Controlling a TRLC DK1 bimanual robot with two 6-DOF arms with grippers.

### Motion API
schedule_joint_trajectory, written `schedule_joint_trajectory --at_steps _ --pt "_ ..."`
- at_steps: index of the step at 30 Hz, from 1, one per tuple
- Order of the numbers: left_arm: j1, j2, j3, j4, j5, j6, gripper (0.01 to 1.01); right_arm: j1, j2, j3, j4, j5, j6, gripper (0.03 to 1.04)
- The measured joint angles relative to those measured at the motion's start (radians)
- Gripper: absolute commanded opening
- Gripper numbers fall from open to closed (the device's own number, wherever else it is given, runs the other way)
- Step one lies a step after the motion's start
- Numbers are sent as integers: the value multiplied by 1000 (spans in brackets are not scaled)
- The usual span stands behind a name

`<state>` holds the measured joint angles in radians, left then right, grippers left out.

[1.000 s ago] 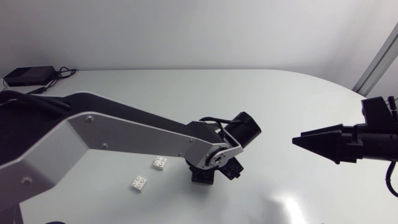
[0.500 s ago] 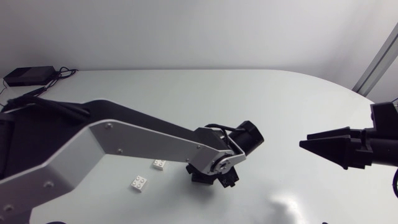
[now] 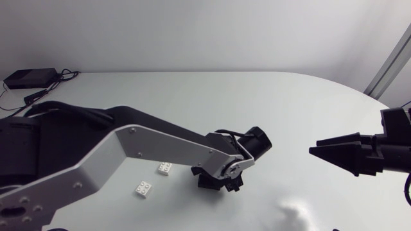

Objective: Separate the duplo bricks

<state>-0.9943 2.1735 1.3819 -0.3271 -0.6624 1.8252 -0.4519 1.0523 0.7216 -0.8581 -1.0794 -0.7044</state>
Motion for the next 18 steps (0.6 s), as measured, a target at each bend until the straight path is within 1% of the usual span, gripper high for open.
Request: schedule_joint_trajectory --at_steps 2,13,15,18 --pt "-1 0 8 1 0 0 908 0 0 0 0 -2 0 989" --pt "-11 0 32 -12 1 -5 918 0 1 0 -9 -6 -4 989" --pt "-12 0 63 -35 16 -29 918 -2 -1 0 -26 -6 -7 989" --pt "-8 -9 143 -126 78 -131 921 -11 -11 0 -36 -6 -8 989"
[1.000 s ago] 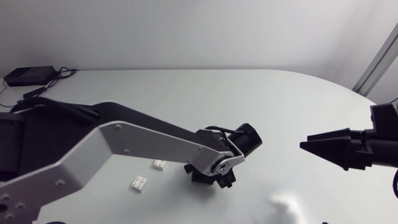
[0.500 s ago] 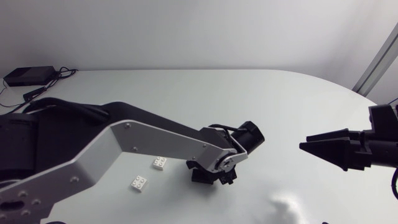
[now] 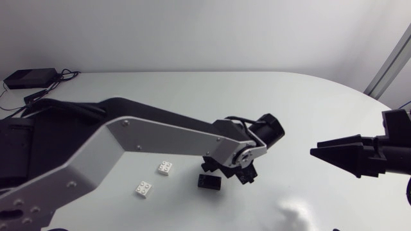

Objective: Separate the duplo bricks

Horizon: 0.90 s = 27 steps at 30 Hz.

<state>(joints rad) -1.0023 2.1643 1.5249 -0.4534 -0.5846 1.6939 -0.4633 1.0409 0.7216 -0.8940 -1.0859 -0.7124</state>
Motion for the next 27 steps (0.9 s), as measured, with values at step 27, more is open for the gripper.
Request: schedule_joint_trajectory --at_steps 27 --pt "342 -681 -234 99 171 -1095 975 448 -181 -27 460 729 477 990"
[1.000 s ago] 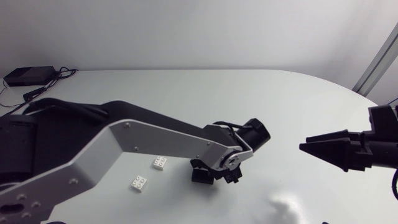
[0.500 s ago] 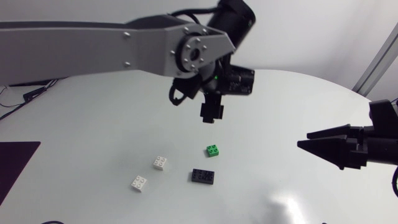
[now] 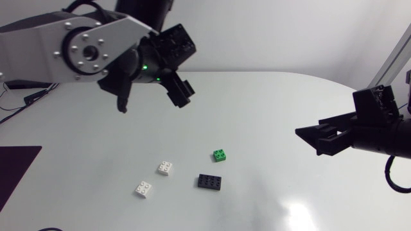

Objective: Separate the duplo bricks

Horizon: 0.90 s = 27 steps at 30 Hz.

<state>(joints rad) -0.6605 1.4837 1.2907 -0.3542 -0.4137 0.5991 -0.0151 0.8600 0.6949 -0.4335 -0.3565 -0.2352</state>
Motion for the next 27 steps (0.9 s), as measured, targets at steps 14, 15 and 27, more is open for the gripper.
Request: schedule_joint_trajectory --at_steps 14,15,27 --pt "180 -219 -201 -233 13 -252 987 160 -113 -39 -13 204 19 990" --pt "174 -222 -225 -271 22 -271 987 160 -126 -46 -20 205 19 990" --pt "216 -291 -380 -383 126 -392 979 174 -220 -72 -76 207 15 992"
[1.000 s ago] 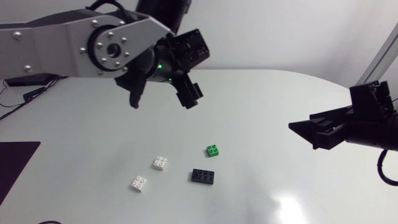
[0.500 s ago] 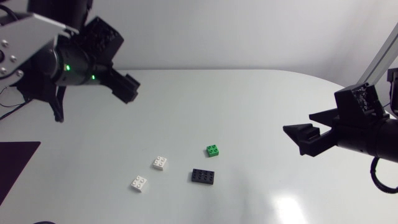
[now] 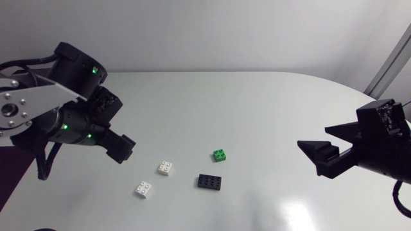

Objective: Separate the duplo bricks

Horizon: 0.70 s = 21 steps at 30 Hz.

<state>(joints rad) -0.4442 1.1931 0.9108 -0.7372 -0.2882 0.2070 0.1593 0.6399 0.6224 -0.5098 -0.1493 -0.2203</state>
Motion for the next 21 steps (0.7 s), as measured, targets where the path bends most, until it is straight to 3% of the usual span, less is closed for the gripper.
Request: schedule_joint_trajectory --at_steps 1,4,5,10,21 --pt "0 -8 -19 -10 21 -3 897 0 -4 -5 0 0 0 992" --pt "0 -11 -66 -38 109 -23 428 0 -4 -18 -4 0 -4 992" --pt "6 -6 -77 -43 130 -26 320 1 -4 -20 -4 0 -4 992" --pt "36 52 -94 -47 182 -26 315 11 -3 -21 -4 0 -4 992" --pt "-11 344 -94 -61 238 -25 300 11 -3 -38 -3 0 -26 992"
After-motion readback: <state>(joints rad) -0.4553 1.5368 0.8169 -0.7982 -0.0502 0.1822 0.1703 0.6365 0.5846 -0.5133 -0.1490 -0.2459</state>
